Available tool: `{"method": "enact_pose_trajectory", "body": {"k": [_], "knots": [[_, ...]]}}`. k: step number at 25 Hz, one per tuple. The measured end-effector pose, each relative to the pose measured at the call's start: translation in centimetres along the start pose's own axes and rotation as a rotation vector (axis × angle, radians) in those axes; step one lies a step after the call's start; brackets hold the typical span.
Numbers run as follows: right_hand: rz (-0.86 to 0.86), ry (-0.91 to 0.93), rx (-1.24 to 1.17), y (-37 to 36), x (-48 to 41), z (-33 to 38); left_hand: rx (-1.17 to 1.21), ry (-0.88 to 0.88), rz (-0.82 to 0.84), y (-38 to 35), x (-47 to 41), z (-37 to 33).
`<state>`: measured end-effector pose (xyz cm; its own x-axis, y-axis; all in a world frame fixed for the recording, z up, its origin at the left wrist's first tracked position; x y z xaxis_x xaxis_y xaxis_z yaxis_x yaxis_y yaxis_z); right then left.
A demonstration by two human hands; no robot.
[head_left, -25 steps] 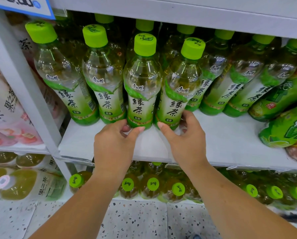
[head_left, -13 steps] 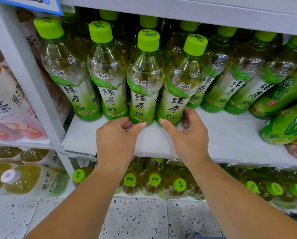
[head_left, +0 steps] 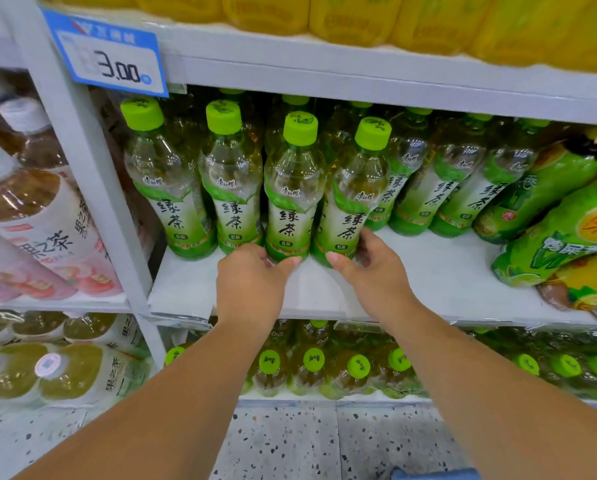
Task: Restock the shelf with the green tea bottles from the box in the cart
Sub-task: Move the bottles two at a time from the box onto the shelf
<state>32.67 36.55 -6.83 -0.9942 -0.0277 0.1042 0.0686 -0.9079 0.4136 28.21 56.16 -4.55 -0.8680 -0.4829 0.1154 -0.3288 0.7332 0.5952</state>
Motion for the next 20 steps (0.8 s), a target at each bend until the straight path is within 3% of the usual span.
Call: {"method": "enact_pose_trajectory", "body": {"k": [6,12,20], "knots": [[0.056,-0.110,0.080,0.8,0.9,1.1,0.020,0.106,0.163,0.3,0.5,-0.6],[0.068,-0.310,0.004,1.9,6.1,2.9,0.105,0.241,0.327,1.6,2.7,-0.5],[0.091,-0.406,0.085,2.9,14.5,5.1,0.024,0.150,0.654,5.4,9.7,-0.3]]}}
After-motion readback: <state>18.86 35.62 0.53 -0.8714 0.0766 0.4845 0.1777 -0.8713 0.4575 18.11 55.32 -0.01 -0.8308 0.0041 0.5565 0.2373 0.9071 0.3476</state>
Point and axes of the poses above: each hand's wrist, its own x-axis away from the middle knuckle, its own y-axis out of the back of the hand, z = x × y, the point moved 5 cm from there along -x, towards the middle knuckle, and after that the axes turned 1 degree about y, right-handed, at the moved point
